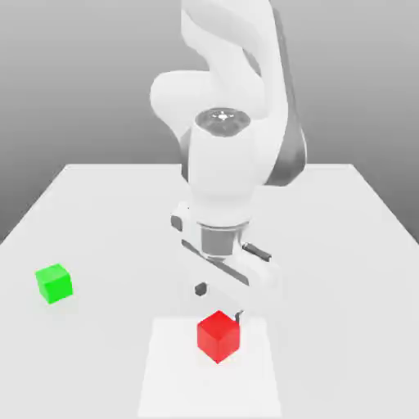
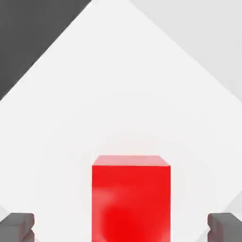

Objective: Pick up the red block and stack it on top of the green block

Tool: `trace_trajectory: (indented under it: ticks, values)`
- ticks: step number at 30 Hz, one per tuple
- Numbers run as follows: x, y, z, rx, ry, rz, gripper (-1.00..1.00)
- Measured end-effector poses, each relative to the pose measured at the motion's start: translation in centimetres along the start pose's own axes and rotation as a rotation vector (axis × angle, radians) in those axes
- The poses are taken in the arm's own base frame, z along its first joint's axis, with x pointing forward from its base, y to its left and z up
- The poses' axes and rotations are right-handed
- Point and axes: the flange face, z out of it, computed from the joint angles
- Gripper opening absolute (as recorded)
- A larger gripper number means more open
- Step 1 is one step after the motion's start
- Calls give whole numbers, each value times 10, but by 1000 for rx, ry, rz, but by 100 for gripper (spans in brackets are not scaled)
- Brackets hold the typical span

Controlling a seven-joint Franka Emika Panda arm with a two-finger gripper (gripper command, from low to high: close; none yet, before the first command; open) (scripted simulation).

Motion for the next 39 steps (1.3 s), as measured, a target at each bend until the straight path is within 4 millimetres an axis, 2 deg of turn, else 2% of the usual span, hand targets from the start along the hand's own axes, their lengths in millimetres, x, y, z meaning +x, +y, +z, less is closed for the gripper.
trace_trajectory:
  ticks: [10, 21, 22, 29, 39]
  values:
    - [-1, -8, 17, 14, -7, 7, 0]
    - [2, 8, 66, -15, 3, 1, 0]
    - [2, 10, 70, -17, 4, -1, -100]
    - [2, 9, 69, -15, 3, -1, -100]
    - [-1, -7, 24, 14, -7, 7, -100]
